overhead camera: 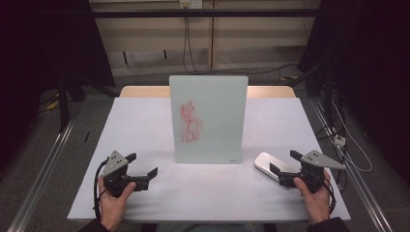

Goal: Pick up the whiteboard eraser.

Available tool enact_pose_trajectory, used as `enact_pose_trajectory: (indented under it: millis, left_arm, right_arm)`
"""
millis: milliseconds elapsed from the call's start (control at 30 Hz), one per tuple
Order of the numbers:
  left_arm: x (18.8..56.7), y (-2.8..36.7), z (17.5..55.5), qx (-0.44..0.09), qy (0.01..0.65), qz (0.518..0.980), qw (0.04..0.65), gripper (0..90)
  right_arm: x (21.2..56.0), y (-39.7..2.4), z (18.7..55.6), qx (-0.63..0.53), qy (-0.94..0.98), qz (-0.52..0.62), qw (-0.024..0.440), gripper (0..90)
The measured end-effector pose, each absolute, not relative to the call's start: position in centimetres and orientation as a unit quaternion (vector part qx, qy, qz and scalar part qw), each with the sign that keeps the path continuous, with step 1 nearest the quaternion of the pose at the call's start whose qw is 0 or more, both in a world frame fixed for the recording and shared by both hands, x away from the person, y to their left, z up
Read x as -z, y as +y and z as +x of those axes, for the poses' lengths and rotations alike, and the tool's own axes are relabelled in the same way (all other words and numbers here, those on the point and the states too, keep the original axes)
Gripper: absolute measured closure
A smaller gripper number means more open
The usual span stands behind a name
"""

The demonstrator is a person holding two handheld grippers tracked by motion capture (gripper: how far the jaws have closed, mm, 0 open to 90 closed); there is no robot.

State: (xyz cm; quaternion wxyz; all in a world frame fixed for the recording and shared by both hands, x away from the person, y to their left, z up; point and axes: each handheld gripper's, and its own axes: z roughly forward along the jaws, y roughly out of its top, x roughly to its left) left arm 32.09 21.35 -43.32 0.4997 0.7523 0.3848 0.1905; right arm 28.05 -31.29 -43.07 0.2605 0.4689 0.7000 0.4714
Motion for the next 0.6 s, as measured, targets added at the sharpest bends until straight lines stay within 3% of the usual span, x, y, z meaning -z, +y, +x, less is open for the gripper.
enact_pose_trajectory:
  millis: [600]
  left_arm:
    - [43.24, 21.54, 31.81, -0.193, 0.397, 0.748, 0.495, 4.7]
  right_arm:
    - [42.52, -31.18, 27.80, -0.470, 0.704, 0.469, 0.252, 6.4]
